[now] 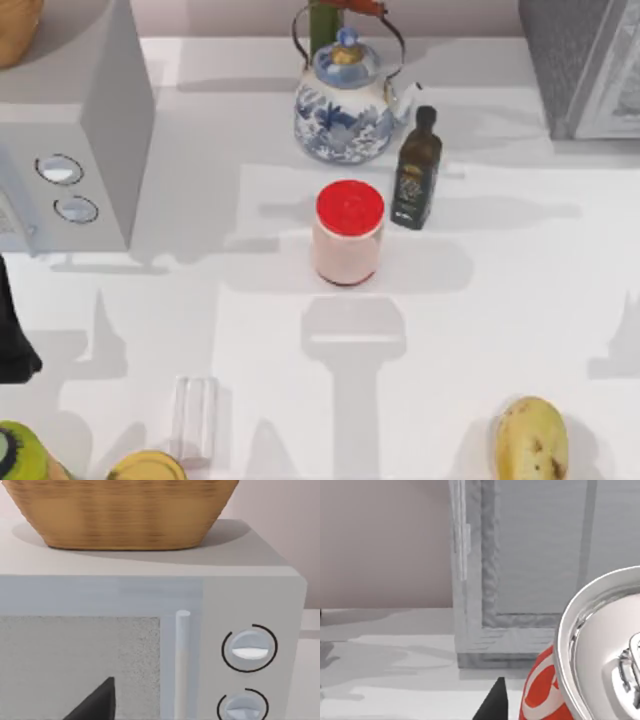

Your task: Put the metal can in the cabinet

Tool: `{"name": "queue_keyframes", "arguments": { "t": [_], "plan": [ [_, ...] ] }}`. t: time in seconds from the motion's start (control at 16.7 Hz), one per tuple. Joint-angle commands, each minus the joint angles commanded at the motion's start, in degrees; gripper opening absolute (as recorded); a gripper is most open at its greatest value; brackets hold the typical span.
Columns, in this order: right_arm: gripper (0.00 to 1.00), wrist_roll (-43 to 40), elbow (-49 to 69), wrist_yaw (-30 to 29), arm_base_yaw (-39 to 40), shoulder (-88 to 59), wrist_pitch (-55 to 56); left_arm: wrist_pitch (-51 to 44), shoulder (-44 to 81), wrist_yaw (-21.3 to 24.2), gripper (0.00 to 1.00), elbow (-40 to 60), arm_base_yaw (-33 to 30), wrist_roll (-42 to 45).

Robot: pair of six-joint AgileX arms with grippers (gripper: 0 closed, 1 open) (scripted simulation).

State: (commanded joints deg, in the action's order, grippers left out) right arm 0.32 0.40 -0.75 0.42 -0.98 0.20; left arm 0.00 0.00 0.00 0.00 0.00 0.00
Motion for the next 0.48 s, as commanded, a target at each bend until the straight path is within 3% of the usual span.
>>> {"name": "queue_keyframes", "arguments": {
  "t": [0.48],
  "plan": [
    [0.0, -0.22, 0.43, 0.5, -0.17, 0.11, -0.37, 0.0, 0.0, 0.0, 1.0, 0.0, 0.0, 0.0]
  ]
}}
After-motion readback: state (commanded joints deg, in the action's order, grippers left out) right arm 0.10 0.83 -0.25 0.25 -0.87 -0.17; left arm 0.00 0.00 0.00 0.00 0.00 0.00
